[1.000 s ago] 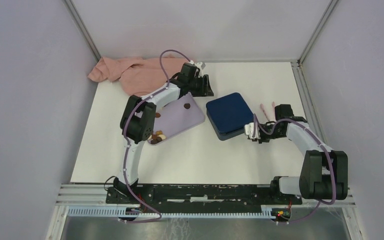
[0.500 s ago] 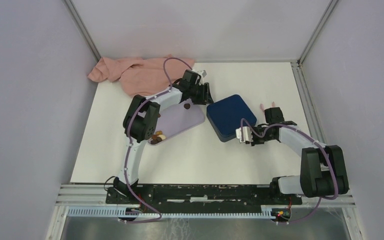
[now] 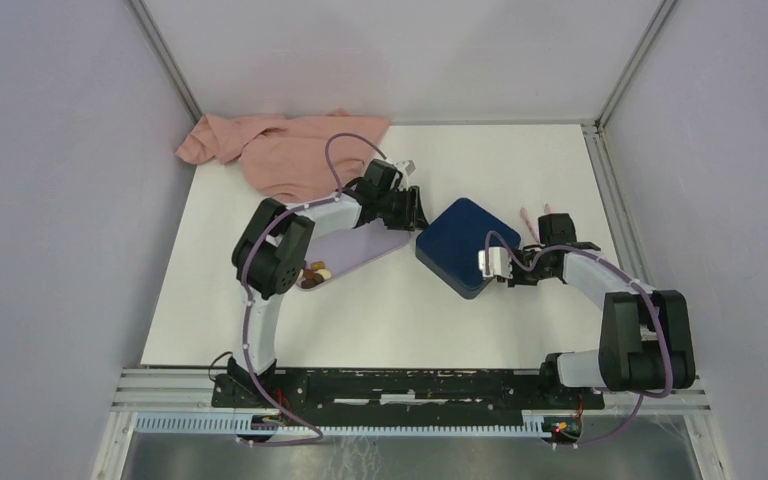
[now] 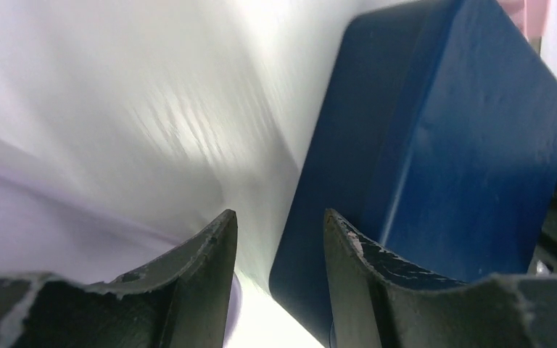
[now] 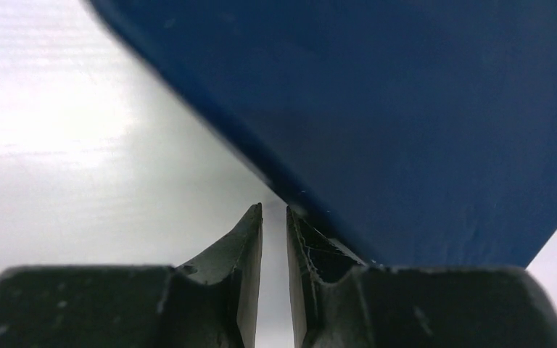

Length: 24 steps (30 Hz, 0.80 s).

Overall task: Pack the chocolate
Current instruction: Close the box lid on the packing box.

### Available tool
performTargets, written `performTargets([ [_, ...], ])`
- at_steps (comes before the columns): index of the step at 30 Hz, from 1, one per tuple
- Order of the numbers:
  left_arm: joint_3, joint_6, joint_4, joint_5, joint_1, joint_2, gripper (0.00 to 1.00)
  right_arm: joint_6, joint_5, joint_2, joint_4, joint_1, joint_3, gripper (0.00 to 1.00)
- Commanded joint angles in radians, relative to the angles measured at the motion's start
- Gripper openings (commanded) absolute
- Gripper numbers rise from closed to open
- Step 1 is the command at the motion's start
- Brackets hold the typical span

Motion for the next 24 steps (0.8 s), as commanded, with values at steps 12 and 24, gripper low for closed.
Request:
performTargets([
  [12,-0.324,-0.142,0.176,-0.127,-0.171,-0.280,0.54,-0.063,-0.026,0.000,-0.110,-0.191,0.058,0.26],
  [24,-0.451,-0.130,0.133,-0.298,-0.209,-0.407,0.56,-0.055,0.002,0.009,-0.117,-0.209,0.073,0.28],
])
